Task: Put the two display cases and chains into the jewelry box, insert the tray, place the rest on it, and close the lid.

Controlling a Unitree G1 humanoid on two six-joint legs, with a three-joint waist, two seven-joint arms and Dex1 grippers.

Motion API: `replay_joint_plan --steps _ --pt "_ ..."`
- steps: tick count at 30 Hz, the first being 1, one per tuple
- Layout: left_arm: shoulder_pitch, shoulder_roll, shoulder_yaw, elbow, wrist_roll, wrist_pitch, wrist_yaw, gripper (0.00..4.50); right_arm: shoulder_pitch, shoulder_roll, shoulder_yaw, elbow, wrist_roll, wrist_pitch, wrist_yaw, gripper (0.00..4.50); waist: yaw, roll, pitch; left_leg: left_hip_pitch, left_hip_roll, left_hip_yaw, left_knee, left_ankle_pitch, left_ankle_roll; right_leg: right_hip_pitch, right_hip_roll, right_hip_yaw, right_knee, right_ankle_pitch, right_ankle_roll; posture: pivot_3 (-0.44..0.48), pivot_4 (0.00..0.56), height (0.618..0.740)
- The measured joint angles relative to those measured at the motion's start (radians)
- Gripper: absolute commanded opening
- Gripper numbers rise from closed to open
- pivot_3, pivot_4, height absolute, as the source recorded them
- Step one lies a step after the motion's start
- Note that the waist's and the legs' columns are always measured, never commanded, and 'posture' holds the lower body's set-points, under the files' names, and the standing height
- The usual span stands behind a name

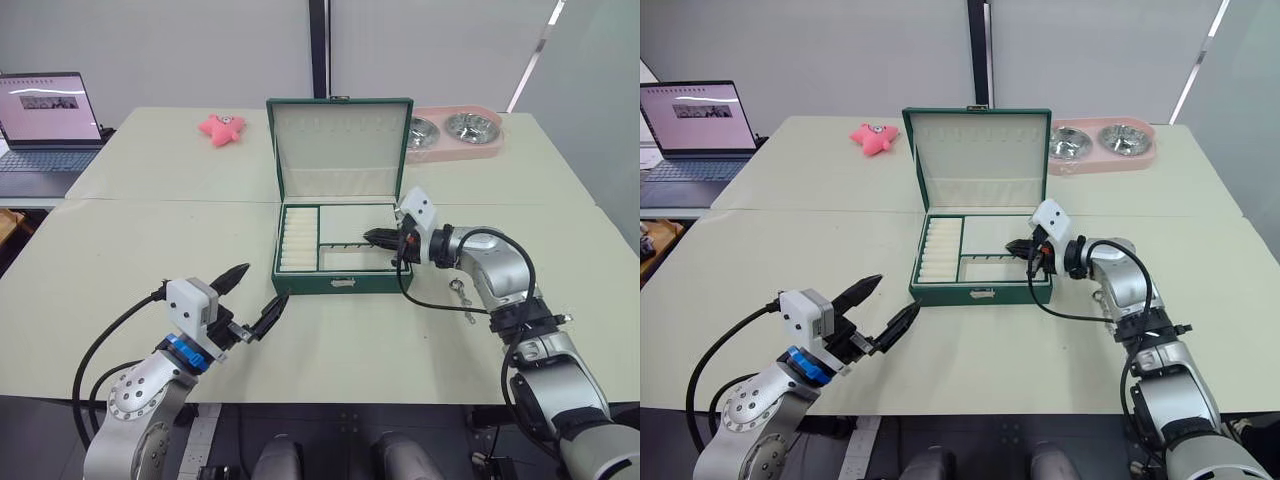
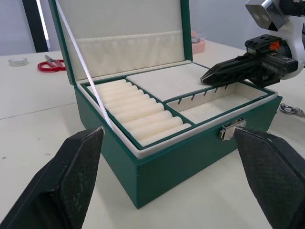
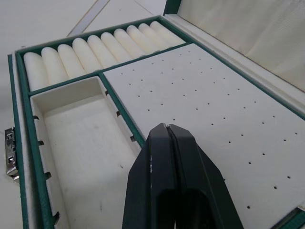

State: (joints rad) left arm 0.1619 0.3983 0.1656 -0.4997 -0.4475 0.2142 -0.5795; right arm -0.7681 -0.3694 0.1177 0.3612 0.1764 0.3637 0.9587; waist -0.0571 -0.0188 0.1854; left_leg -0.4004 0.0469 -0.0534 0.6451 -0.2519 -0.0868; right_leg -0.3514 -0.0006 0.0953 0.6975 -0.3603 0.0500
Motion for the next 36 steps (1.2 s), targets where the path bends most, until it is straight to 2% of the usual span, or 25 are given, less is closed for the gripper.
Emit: replay_joint_plan --steps 1,6,13,18,27,36 --pt "0.001 0.0 0.0 0.001 0.0 0.0 -0.001 4.5 0.01 0.001 -0.013 -0.011 0.018 0.005 0.003 0.02 0.0 0.0 0.0 0.0 0.0 0.0 0.0 0.0 0.0 0.0 0.0 0.0 0.0 0.0 0.0 0.0 0.15 0.74" --pt "-0.002 0.008 -0.002 0.007 -0.003 0.004 -0.004 4.5 0.035 -0.036 -0.095 -0.117 0.13 0.067 0.026 1.03 0.001 0.0 0.0 0.0 0.0 0.0 0.0 0.0 0.0 0.0 0.0 0.0 0.0 0.0 0.0 0.0 0.15 0.74" --pt "-0.023 0.067 0.056 0.069 -0.045 0.038 -0.033 4.5 0.221 -0.211 -0.193 -0.222 0.212 0.133 0.08 2.87 0.011 0.0 0.0 0.0 0.0 0.0 0.0 0.0 0.0 0.0 0.0 0.0 -0.001 0.0 0.0 0.0 0.15 0.74" --pt "-0.027 0.114 0.139 0.176 -0.063 0.034 -0.073 4.5 0.381 -0.337 -0.295 -0.222 0.221 0.1 0.088 4.47 0.01 0.0 0.0 0.0 0.0 0.0 0.0 0.0 0.0 0.0 0.0 0.0 -0.001 0.0 0.0 0.0 0.15 0.74" --pt "-0.063 0.178 0.261 0.401 -0.058 -0.024 -0.124 4.5 0.612 -0.359 -0.525 -0.173 0.244 -0.008 0.002 4.47 0.005 0.0 0.0 0.0 0.0 0.001 0.0 0.0 0.0 0.001 0.001 0.001 -0.001 0.0 0.0 0.0 0.15 0.74" --pt "-0.109 0.198 0.314 0.545 -0.055 -0.069 -0.128 4.5 0.711 -0.27 -0.569 -0.127 0.233 -0.146 -0.109 4.47 0.0 0.0 0.0 0.001 0.0 0.001 0.0 0.0 0.0 0.001 0.001 0.001 -0.001 0.0 0.0 0.0 0.15 0.74"
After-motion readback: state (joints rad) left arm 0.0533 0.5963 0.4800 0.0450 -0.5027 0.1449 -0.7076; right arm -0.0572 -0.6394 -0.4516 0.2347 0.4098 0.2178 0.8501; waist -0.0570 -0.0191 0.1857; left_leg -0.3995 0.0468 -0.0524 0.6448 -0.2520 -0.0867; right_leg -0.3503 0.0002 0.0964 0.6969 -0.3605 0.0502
